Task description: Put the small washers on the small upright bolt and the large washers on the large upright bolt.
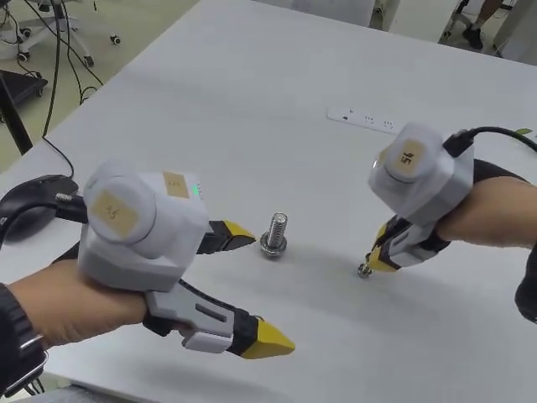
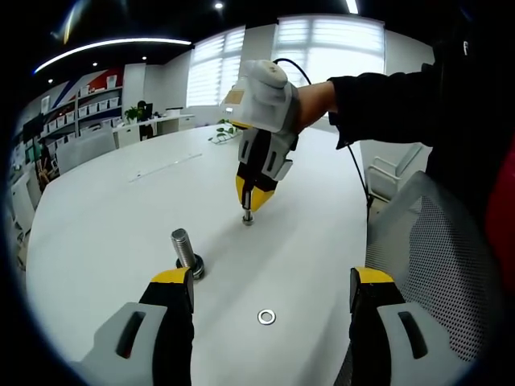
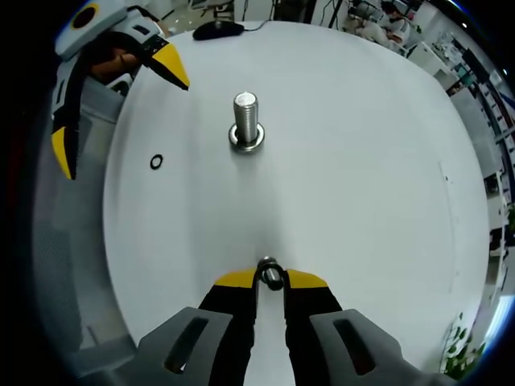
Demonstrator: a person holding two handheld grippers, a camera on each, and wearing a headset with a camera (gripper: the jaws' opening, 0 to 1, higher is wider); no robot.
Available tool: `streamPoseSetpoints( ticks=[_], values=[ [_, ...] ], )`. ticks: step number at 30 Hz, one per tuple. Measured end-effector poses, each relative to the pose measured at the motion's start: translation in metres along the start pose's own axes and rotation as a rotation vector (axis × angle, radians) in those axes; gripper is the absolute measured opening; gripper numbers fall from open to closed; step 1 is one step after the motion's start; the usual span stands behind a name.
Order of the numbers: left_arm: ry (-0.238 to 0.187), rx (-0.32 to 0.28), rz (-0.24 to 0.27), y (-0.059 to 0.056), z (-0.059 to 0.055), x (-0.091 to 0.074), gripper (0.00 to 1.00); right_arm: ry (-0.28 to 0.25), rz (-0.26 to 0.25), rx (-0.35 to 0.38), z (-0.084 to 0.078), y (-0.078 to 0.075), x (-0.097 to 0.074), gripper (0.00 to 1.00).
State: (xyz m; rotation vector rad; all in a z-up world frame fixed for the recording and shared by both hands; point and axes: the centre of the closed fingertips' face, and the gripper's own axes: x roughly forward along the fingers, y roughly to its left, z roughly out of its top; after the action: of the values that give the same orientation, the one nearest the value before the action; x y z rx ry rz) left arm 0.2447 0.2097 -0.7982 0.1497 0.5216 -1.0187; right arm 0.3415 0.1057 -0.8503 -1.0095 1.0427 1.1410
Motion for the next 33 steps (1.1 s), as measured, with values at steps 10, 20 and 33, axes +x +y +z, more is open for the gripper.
streamPoseSetpoints(
  ticks=[10,20,33],
  values=[
    [0.002,-0.003,0.001,-0.001,-0.001,-0.001,0.79,0.010,0.009,0.005,-0.002,0.001,0.013,0.13],
    [0.004,-0.005,0.001,0.000,-0.001,-0.001,0.79,0.013,0.011,0.011,-0.003,0.002,0.016,0.13],
    [0.004,-0.004,0.001,0.002,-0.001,0.000,0.79,0.008,0.012,0.012,0.000,0.001,0.015,0.14]
  ],
)
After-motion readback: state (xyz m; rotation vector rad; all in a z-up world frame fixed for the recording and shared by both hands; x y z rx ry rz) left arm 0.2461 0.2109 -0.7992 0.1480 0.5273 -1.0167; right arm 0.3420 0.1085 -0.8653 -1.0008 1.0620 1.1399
